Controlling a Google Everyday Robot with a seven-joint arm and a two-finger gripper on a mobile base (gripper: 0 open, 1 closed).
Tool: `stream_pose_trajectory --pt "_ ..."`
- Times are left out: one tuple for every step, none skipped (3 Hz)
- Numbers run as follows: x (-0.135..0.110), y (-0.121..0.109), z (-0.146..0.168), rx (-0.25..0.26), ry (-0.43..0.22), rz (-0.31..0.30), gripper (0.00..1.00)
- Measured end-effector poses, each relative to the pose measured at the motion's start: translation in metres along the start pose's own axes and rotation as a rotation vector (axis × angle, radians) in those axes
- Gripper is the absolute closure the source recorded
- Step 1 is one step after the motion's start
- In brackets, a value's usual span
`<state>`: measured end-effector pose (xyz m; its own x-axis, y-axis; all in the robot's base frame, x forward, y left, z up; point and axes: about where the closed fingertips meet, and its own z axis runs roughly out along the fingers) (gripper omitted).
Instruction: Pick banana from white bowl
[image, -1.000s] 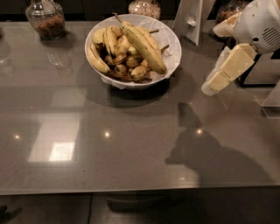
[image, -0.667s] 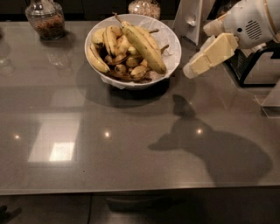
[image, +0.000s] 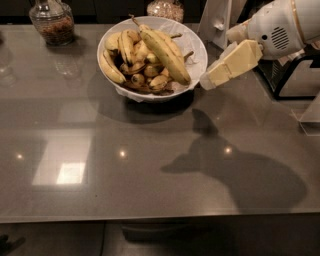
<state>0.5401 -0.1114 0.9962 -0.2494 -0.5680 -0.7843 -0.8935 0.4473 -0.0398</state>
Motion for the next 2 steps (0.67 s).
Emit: stream_pose_trajectory --pt "-0.015 0.004 0.022 0.051 -0.067 -0.021 0.00" --pt "-0.031 -0.004 0.044 0.104 -0.124 -0.035 0.00"
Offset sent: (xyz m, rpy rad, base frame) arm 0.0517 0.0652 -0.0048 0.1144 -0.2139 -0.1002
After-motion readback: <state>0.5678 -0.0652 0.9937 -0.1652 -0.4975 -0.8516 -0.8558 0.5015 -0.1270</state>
